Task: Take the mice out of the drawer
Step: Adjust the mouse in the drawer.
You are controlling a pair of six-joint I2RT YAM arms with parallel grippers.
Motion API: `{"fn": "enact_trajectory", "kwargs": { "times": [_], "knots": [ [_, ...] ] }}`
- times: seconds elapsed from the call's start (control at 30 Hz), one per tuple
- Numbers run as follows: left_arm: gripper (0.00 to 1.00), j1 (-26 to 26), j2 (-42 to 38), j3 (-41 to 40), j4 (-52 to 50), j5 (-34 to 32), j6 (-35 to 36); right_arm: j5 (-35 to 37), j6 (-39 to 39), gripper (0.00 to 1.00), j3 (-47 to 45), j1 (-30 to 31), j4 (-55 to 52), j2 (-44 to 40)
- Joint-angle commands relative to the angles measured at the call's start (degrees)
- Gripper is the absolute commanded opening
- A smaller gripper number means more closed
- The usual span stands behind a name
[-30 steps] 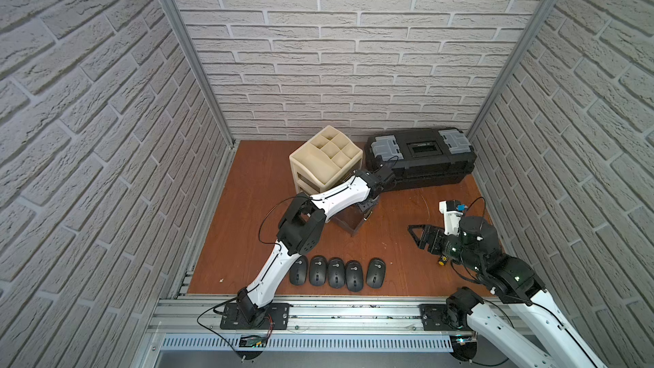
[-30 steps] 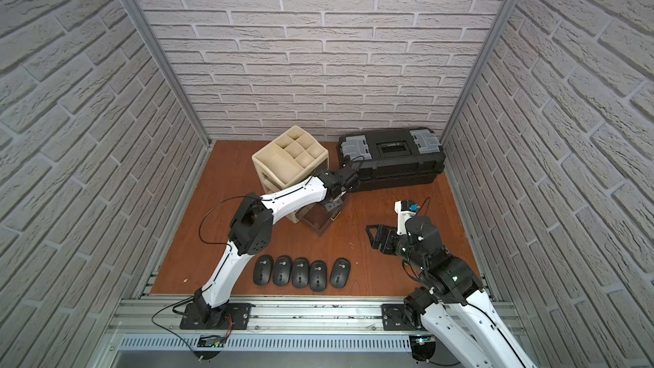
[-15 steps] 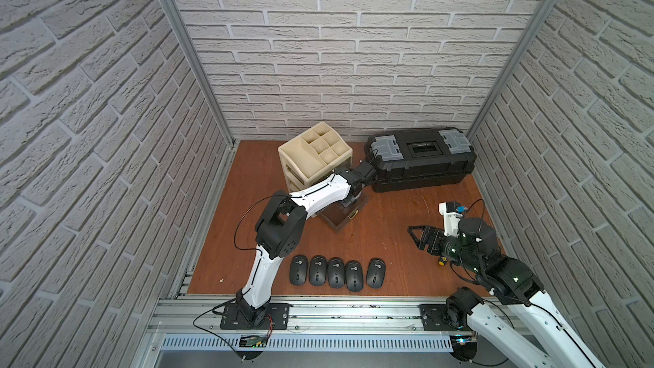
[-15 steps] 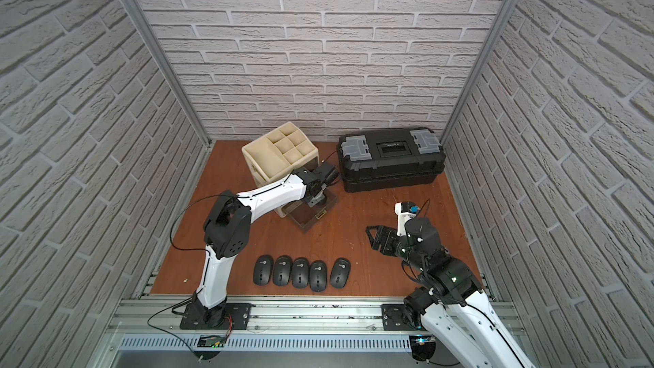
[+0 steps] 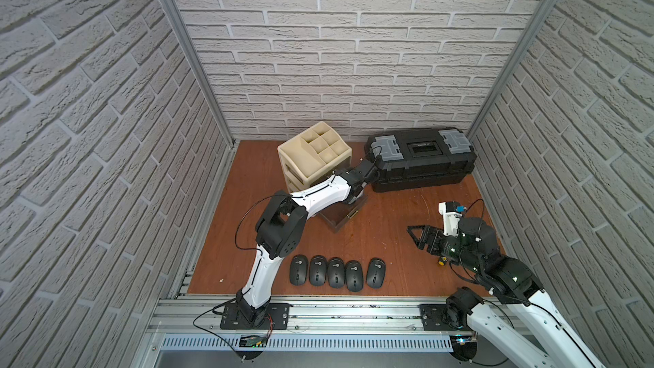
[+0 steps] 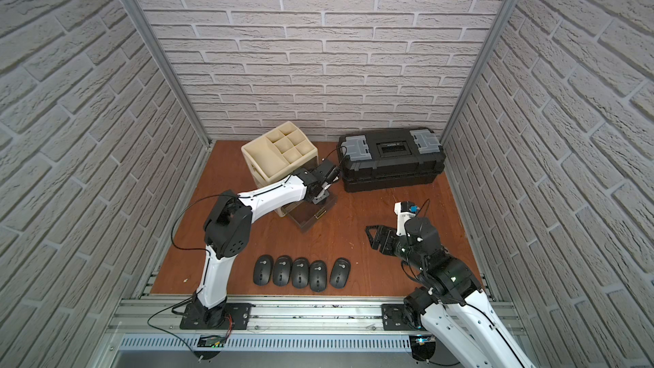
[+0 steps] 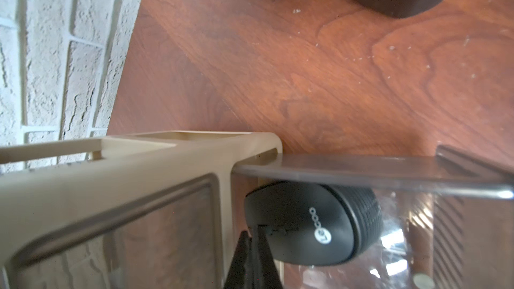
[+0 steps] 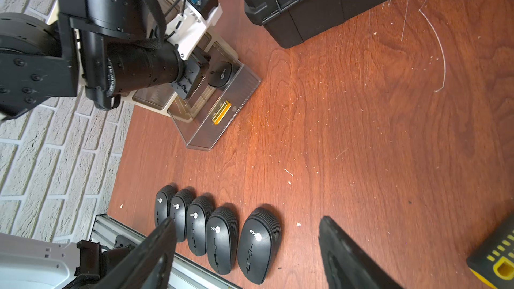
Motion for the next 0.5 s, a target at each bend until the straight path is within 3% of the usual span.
{"fn": "enact_trajectory", "kwargs": {
  "times": [0.0,0.47],
  "knots": [
    [0.00,-0.08,2.34,-1.41,3.59,-0.37,2.27,-0.32,0.30,0.81,-0.68,-0.19,2.50,-0.28],
    [0.00,-0.41,6.08,-3.48,6.36,-3.91,3.31,-0.31,0.12,0.81,-0.30,-0.21,2.39,-0.42]
  ]
}}
